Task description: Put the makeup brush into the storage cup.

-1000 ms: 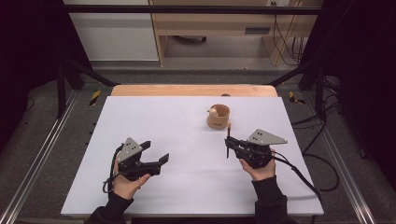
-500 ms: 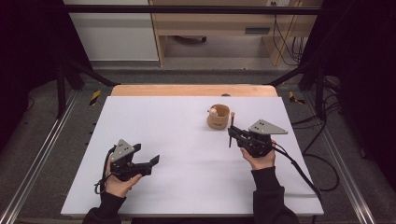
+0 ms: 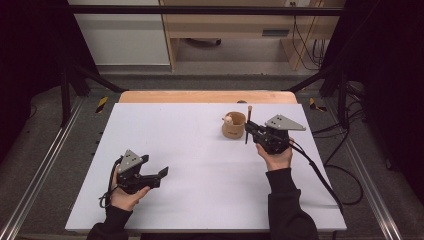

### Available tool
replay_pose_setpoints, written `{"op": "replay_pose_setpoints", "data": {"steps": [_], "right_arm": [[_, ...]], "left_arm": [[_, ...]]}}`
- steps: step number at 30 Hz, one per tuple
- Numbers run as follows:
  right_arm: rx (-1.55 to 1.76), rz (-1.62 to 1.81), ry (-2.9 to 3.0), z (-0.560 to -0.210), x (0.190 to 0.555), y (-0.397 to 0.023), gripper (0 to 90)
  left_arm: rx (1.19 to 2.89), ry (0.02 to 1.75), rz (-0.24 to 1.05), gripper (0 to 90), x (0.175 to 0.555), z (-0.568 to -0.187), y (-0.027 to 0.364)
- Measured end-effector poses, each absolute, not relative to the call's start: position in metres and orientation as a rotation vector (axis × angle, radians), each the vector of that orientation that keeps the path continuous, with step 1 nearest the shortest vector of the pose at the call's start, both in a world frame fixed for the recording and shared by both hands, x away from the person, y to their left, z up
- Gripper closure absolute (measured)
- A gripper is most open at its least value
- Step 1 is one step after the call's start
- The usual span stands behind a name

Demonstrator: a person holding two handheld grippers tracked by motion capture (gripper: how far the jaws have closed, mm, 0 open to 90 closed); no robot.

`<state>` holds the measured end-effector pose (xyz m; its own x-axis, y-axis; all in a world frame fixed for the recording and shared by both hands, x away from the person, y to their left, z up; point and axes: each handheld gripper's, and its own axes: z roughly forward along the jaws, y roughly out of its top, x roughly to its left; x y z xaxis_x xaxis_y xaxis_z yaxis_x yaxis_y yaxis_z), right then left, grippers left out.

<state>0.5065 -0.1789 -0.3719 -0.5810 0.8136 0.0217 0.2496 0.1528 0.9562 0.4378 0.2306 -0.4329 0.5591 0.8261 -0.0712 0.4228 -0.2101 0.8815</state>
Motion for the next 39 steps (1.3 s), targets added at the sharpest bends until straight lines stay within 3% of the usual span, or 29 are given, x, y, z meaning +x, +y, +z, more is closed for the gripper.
{"op": "replay_pose_setpoints", "data": {"steps": [39], "right_arm": [[1.117, 1.411, 1.845, -0.369, 0.573, -0.165, 83.1]], "left_arm": [[1.839, 1.028, 0.529, 13.9, 0.44, -0.434, 0.235]]}}
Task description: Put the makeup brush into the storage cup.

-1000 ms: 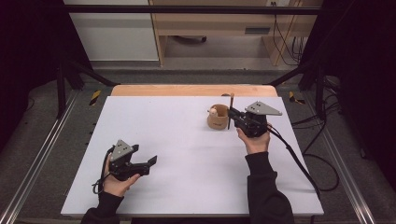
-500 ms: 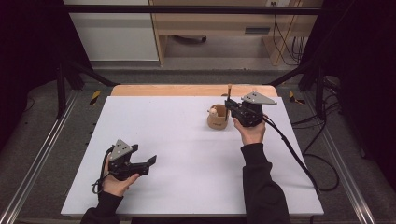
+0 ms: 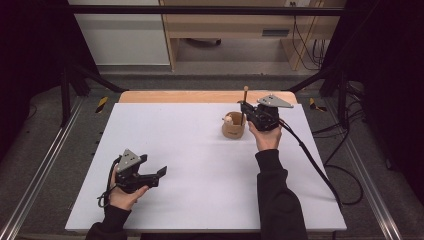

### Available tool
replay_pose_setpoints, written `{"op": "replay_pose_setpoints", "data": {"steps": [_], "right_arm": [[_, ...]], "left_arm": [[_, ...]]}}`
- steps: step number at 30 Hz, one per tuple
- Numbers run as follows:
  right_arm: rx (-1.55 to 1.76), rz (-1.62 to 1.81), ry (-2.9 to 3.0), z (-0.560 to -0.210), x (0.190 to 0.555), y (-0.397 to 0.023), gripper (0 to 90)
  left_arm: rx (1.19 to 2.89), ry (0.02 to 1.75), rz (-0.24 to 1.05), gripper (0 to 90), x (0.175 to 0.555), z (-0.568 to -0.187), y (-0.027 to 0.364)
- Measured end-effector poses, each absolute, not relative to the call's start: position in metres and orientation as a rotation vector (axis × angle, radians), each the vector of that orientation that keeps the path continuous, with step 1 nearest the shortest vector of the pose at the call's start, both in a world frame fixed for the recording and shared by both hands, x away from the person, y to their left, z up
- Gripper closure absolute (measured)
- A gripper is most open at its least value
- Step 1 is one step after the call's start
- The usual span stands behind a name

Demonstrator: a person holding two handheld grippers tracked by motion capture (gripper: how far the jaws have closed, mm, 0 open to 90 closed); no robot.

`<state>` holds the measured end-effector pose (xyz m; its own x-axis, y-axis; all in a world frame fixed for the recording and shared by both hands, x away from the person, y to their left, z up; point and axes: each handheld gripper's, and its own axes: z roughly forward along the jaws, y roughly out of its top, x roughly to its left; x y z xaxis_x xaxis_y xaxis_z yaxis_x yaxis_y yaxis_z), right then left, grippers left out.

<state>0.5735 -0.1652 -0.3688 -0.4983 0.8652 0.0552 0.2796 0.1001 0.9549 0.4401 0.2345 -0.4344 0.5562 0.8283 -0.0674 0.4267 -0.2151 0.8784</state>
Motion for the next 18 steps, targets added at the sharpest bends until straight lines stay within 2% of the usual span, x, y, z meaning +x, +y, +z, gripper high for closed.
{"op": "replay_pose_setpoints", "data": {"steps": [18], "right_arm": [[1.182, 1.414, 1.8, -0.377, 0.598, -0.162, 83.2]], "left_arm": [[1.842, 1.024, 0.529, 13.9, 0.44, -0.434, 0.234]]}}
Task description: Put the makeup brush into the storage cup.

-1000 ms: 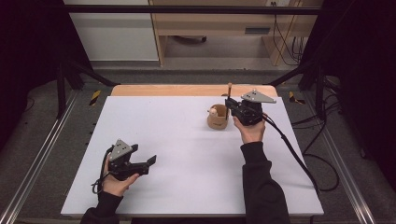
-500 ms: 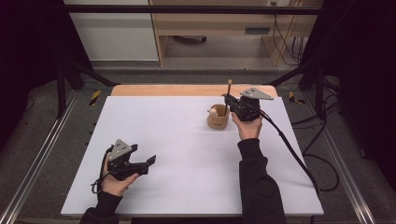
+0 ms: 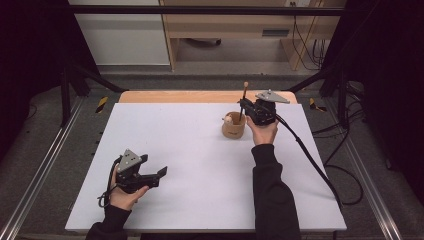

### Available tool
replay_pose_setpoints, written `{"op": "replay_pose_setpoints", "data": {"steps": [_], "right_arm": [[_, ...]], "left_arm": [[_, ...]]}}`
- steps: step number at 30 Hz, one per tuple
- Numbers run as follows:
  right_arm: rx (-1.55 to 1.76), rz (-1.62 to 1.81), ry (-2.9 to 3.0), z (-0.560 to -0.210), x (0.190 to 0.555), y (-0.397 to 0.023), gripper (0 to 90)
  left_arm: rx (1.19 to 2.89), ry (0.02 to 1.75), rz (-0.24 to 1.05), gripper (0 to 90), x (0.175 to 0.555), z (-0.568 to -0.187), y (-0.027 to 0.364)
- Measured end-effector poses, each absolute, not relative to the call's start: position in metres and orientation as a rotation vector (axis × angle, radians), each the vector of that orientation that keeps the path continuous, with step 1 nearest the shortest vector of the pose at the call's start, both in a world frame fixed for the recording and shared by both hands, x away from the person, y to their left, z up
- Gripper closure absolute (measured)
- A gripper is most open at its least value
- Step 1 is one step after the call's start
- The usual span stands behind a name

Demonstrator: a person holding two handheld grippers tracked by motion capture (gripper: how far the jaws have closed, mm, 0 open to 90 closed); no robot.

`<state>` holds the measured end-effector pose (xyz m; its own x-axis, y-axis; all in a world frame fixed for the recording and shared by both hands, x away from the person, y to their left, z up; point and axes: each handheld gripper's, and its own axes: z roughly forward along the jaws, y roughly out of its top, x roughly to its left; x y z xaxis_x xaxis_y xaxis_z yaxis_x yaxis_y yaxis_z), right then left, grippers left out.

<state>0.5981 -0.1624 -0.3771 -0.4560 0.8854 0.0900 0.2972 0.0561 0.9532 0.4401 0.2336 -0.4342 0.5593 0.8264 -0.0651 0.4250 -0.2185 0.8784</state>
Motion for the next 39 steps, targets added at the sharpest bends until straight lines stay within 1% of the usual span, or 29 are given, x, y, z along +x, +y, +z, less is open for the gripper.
{"op": "replay_pose_setpoints", "data": {"steps": [15, 39], "right_arm": [[1.215, 1.351, 1.826, -0.397, 0.61, -0.154, 83.1], [1.253, 1.287, 1.88, -0.419, 0.609, -0.145, 83.1]], "left_arm": [[1.844, 1.023, 0.531, 14.0, 0.44, -0.434, 0.234], [1.852, 1.02, 0.535, 14.2, 0.44, -0.434, 0.233]]}}
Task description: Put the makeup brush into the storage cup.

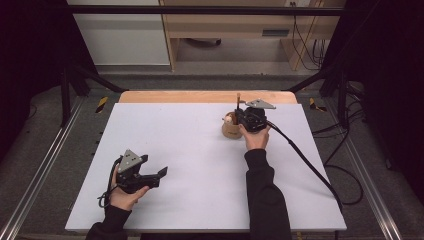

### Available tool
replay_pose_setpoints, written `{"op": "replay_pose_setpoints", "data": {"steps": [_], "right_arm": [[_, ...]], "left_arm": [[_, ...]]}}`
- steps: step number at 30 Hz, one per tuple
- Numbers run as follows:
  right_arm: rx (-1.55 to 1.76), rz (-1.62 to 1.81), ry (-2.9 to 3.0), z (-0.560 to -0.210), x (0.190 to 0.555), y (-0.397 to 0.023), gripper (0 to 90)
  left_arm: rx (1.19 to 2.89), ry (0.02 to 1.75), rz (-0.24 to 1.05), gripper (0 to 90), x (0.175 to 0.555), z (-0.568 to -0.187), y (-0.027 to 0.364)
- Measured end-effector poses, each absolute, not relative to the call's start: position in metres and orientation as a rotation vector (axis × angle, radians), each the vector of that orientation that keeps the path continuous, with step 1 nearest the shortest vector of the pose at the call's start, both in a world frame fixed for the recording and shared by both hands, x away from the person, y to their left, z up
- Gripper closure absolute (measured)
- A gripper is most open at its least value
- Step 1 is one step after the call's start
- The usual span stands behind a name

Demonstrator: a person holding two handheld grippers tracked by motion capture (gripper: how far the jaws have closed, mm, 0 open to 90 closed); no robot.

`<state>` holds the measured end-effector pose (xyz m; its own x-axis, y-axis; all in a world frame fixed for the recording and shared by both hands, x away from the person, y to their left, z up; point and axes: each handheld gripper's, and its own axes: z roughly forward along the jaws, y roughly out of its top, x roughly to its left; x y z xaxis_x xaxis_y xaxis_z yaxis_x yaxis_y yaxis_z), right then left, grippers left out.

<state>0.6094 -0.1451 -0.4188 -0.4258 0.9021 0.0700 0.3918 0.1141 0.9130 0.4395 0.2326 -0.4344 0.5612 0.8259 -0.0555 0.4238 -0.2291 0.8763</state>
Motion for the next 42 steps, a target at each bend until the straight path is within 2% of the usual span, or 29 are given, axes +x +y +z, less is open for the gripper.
{"op": "replay_pose_setpoints", "data": {"steps": [18, 26, 37, 42], "right_arm": [[1.289, 1.251, 1.909, -0.43, 0.609, -0.147, 82.6], [1.286, 1.234, 1.914, -0.43, 0.607, -0.15, 79.3], [1.233, 1.253, 1.91, -0.424, 0.587, -0.16, 66.8], [1.202, 1.281, 1.916, -0.421, 0.571, -0.165, 57.0]], "left_arm": [[1.859, 1.019, 0.538, 14.3, 0.44, -0.435, 0.232], [1.859, 1.019, 0.539, 14.3, 0.44, -0.435, 0.232], [1.858, 1.023, 0.539, 14.3, 0.44, -0.435, 0.232], [1.855, 1.025, 0.539, 14.3, 0.44, -0.436, 0.231]]}}
